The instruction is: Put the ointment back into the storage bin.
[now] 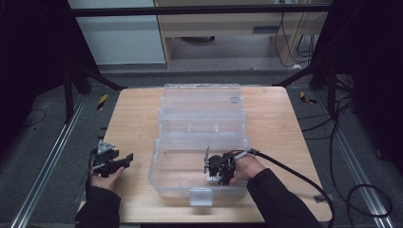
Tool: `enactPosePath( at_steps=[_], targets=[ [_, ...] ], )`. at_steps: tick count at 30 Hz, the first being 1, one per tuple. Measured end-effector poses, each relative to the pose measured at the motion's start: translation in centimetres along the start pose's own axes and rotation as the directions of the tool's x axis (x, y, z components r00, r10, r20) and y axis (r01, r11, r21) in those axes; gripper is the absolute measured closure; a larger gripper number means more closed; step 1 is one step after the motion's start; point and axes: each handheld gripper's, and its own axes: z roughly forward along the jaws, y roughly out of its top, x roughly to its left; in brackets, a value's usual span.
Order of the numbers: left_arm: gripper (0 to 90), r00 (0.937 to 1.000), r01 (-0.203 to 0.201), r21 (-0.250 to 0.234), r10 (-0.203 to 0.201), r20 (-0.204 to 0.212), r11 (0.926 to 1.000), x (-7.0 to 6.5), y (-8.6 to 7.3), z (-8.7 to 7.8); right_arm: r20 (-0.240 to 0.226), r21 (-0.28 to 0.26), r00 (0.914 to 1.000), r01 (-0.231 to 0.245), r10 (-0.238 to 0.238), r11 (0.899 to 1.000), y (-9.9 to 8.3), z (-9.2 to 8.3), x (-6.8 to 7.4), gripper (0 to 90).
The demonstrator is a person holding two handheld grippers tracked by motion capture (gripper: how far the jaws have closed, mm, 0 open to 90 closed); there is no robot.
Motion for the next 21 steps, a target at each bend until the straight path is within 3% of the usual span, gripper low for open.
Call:
enactPosePath(
  at_steps=[21],
  targets=[
    [35.2, 1.0, 0.001, 0.0, -0.001, 0.001, 1.0, 0.0, 0.0, 0.01, -0.009, 0.014, 0.9999, -0.007, 0.007, 1.0, 0.05, 0.32, -0.14, 68.0]
  ],
)
